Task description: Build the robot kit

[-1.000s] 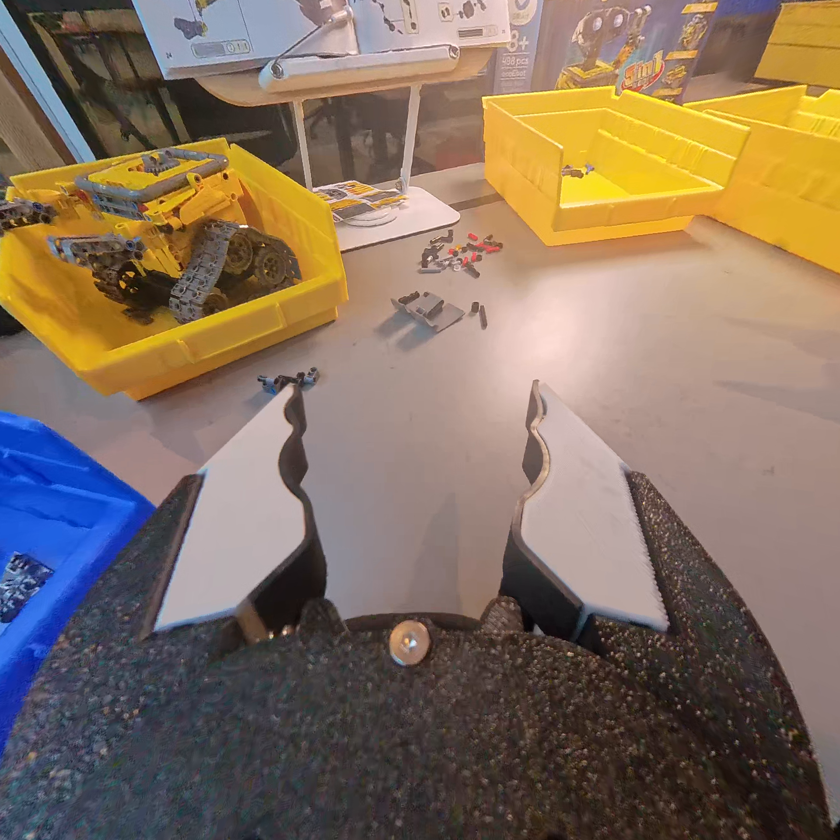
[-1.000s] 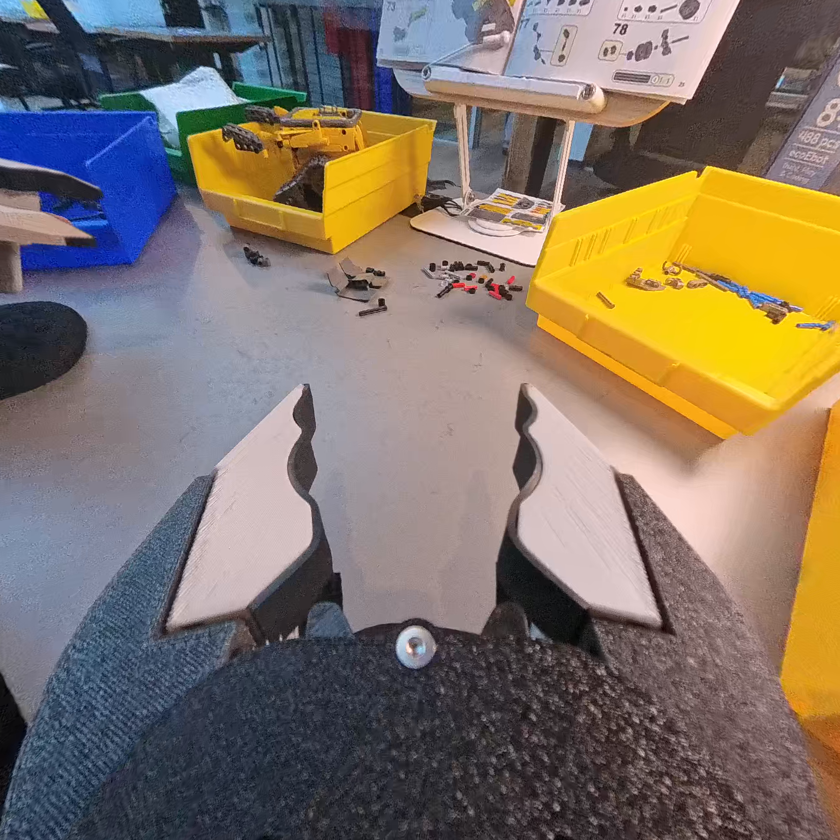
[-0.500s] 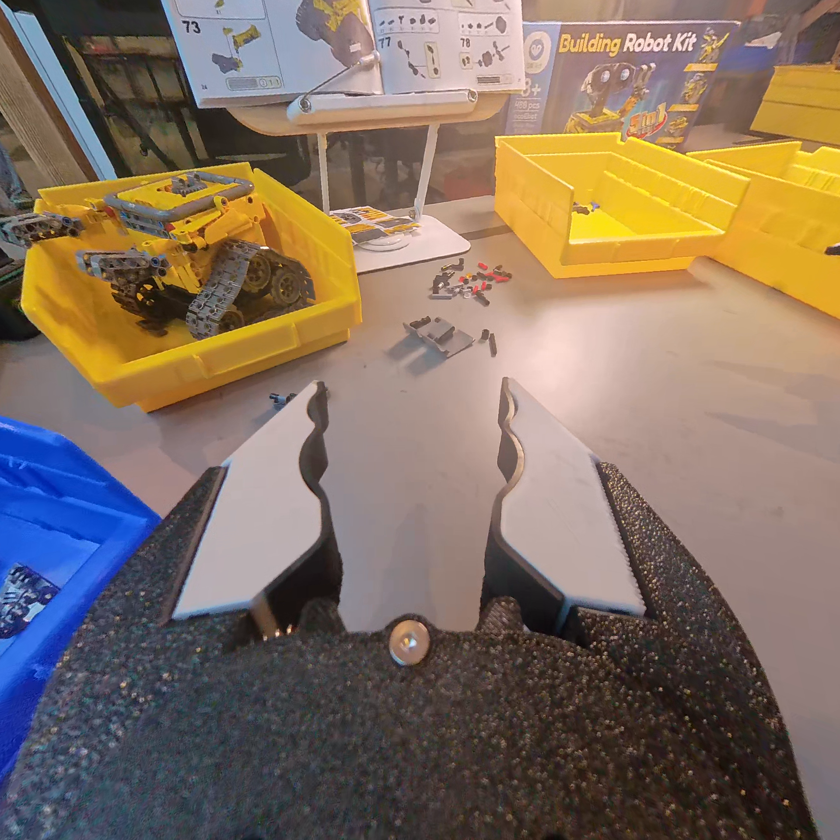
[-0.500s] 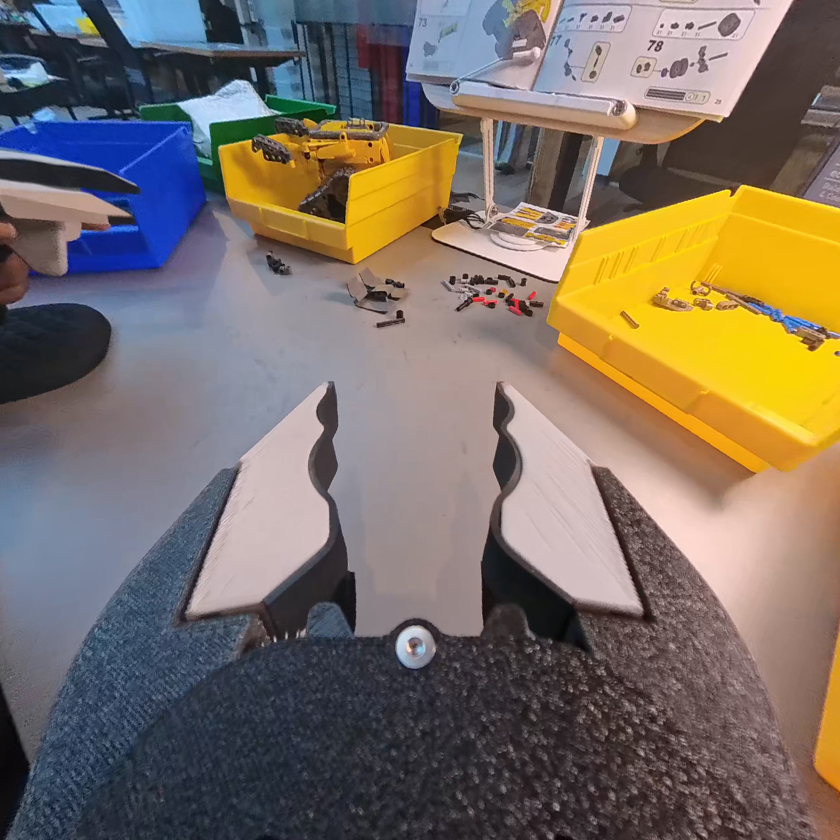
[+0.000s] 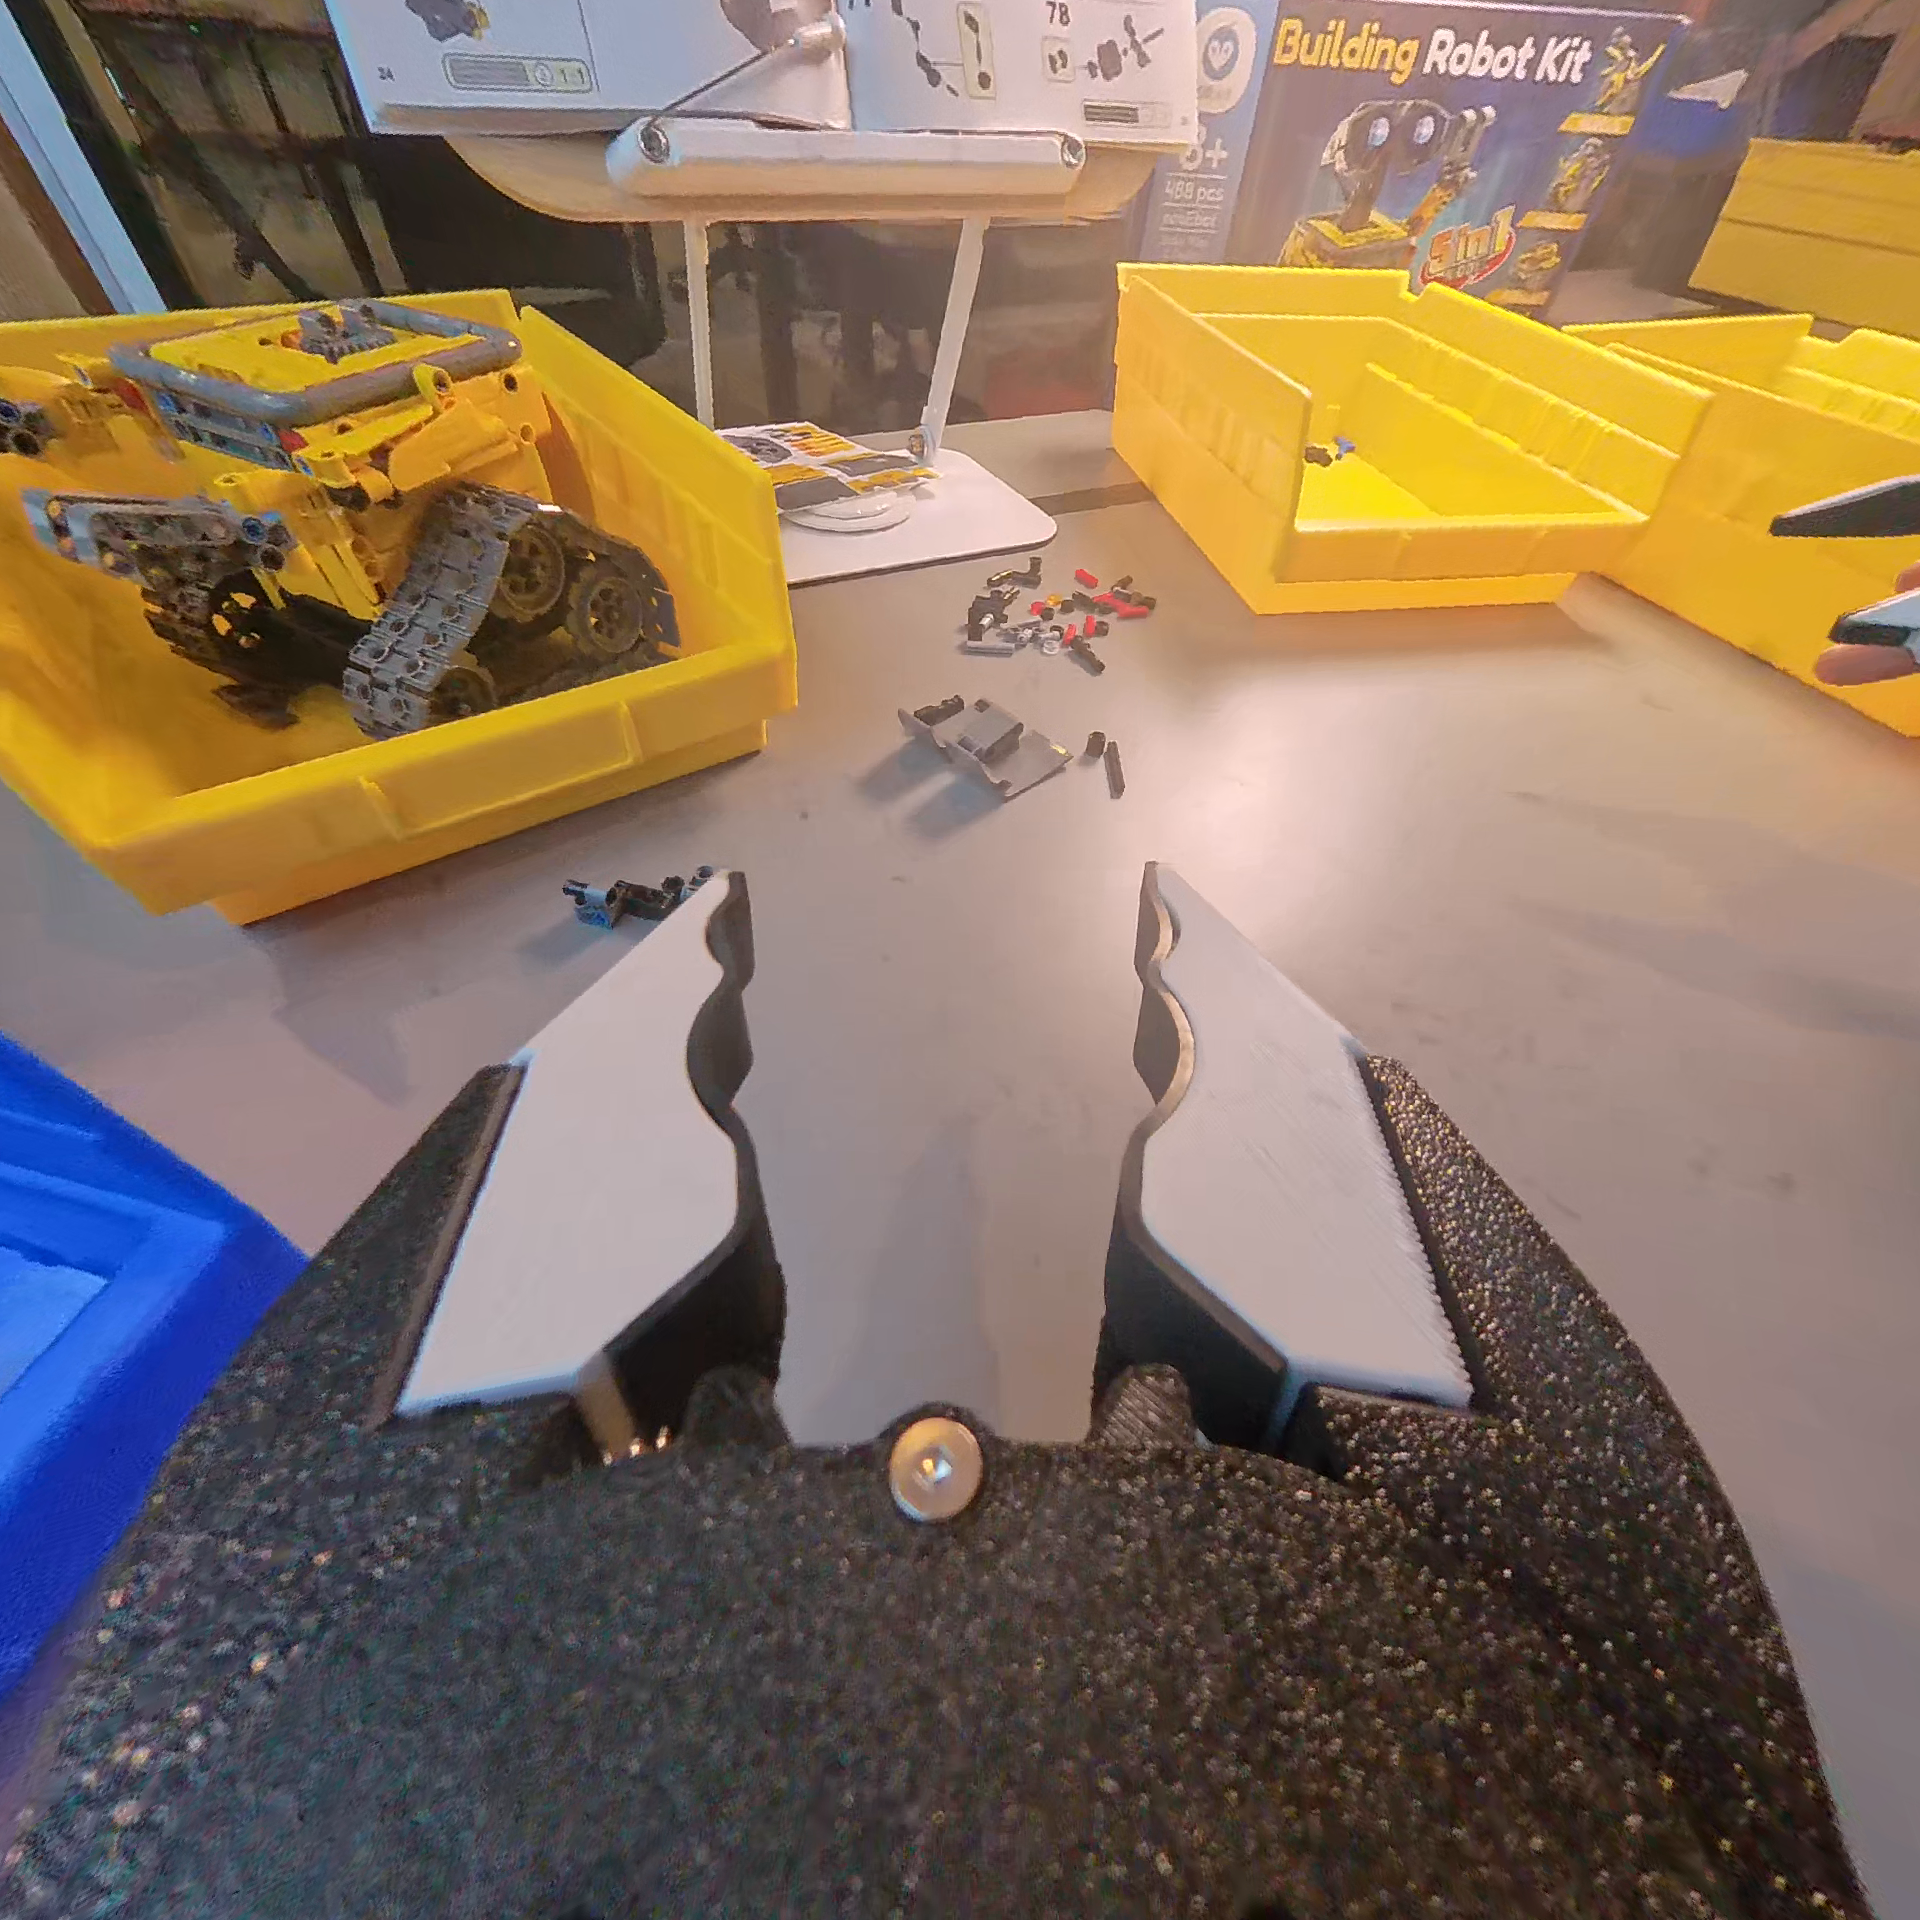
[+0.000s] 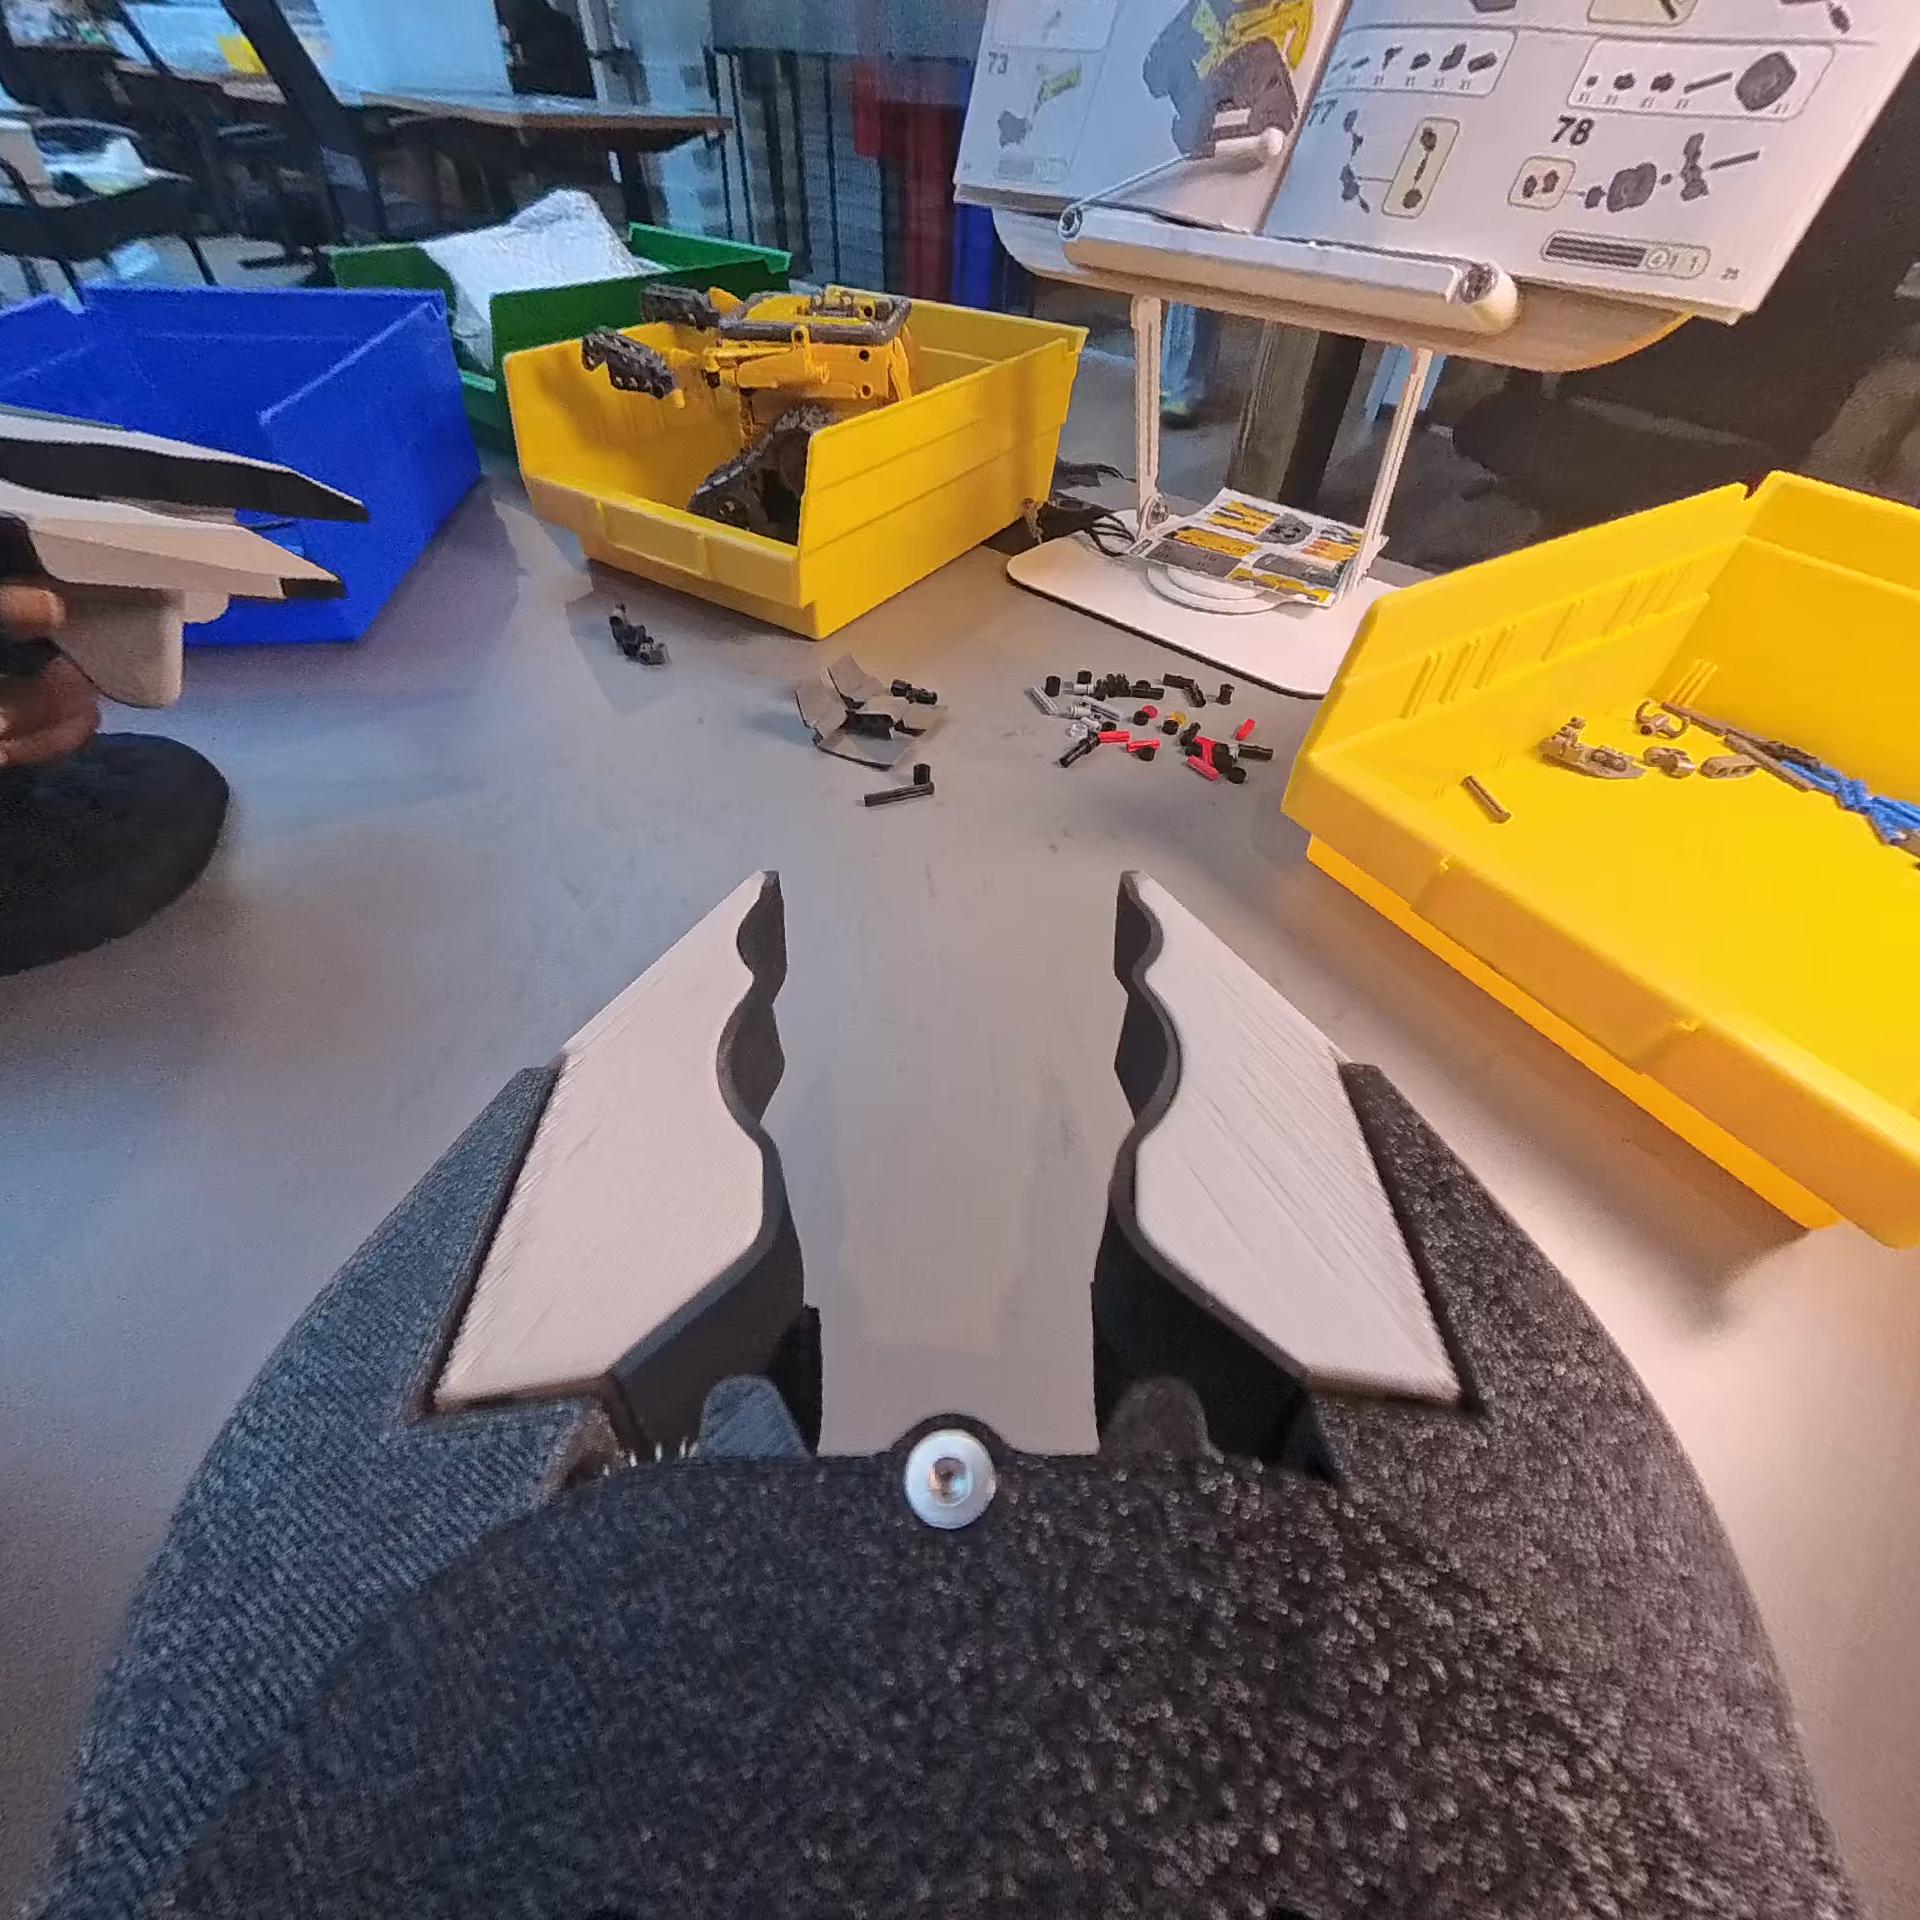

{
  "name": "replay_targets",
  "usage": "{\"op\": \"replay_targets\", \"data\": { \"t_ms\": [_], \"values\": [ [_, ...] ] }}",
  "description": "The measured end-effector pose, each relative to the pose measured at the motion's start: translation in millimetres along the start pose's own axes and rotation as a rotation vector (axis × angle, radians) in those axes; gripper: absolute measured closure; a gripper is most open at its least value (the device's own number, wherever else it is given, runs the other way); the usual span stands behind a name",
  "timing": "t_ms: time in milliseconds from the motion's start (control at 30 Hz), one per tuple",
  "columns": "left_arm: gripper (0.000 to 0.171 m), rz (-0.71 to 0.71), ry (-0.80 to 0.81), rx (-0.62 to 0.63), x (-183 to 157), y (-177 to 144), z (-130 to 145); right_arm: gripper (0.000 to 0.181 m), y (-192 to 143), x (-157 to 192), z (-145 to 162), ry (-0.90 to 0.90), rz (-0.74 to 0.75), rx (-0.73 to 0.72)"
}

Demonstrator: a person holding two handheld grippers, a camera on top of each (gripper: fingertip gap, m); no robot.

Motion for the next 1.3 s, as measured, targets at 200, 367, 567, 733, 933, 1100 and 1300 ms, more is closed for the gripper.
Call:
{"op": "replay_targets", "data": {
  "t_ms": [200, 367, 567, 733, 933, 1100, 1300],
  "values": [
    [0.099, -0.017, 0.066, 0.008, 10.4, 2.0, -15.3, 0.117, 9.7, -4.9, -8.4, -0.029, -0.001, 0.01],
    [0.1, 0.0, 0.145, -0.014, 14.9, 13.1, -47.3, 0.118, 14.3, -9.2, -24.4, -0.068, -0.022, -0.001],
    [0.1, 0.053, 0.117, -0.1, 17.7, 49.7, -67.6, 0.122, 38.5, -21.0, -59.3, -0.089, -0.049, -0.072],
    [0.099, 0.144, 0.004, -0.017, 14.5, 71.5, -26.8, 0.131, 70.5, -39.6, -88.3, -0.033, -0.069, -0.144],
    [0.103, 0.131, 0.051, -0.015, 13.6, 72.2, -13.3, 0.145, 128.6, -94.6, -130.8, -0.11, 0.049, -0.213],
    [0.106, 0.098, 0.073, 0.002, 20.5, 73.6, -8.3, 0.178, 193.0, -141.3, -171.9, -0.253, 0.176, -0.23],
    [0.107, 0.095, 0.108, 0.016, 18.3, 73.3, -5.0, 0.181, 265.1, -176.4, -196.8, -0.237, 0.177, -0.204]
  ]
}}
Point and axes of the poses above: each gripper's, where its closed fingertips meet, y out along the fingers, z out of its underside, x = y × z across the jaws, the point moved 1 cm from there along -y, back along the fingers, and after that the axes turned 7 degrees about -y, right-handed, at the moved point
